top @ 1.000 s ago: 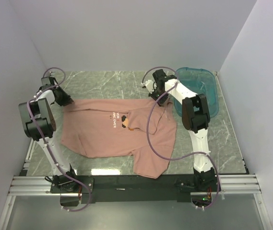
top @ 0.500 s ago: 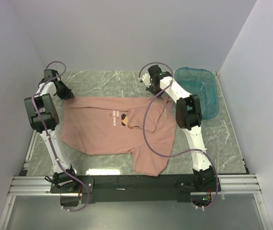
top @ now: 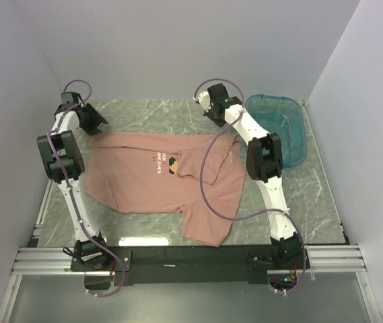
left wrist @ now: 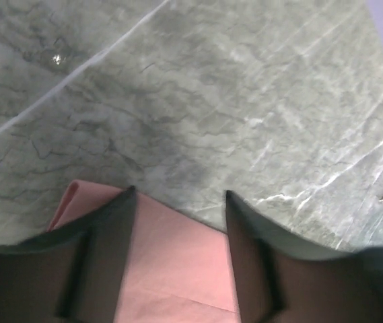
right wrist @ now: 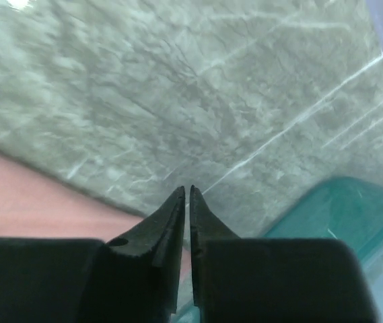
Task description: Fold and stack the t-shirts
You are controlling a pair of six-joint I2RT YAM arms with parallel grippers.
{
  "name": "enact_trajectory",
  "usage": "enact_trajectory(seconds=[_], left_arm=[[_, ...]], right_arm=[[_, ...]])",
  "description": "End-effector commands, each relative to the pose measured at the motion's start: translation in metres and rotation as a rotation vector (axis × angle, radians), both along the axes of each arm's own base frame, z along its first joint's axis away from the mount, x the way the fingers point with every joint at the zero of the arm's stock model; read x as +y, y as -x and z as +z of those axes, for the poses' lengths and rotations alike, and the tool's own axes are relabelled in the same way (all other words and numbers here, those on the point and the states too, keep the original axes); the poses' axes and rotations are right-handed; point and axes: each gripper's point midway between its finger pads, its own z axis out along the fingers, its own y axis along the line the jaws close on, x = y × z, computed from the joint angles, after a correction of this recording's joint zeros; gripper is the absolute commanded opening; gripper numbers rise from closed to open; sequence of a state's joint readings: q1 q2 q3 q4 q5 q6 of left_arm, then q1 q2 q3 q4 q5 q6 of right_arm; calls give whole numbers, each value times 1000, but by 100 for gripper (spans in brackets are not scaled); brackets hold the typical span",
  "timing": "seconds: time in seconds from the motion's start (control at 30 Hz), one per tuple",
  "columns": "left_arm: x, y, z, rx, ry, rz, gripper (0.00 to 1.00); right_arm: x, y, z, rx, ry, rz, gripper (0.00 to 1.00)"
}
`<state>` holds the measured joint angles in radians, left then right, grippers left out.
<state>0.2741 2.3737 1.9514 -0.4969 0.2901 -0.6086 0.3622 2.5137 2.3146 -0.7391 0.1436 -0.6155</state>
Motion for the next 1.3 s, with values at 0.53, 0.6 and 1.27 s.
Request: enact_trajectory(seconds=[0.53,0.6,1.27], left_arm=[[-25,239,101,-46,134,310,88],[-32,261,88,-1,122,320,84],[-52,294,8,431,-253,310,55]], right_arm=[[147,337,95,198,-486,957,72],[157,327,98,263,-502,898,68],[149,318,96,319,-542,808,66]])
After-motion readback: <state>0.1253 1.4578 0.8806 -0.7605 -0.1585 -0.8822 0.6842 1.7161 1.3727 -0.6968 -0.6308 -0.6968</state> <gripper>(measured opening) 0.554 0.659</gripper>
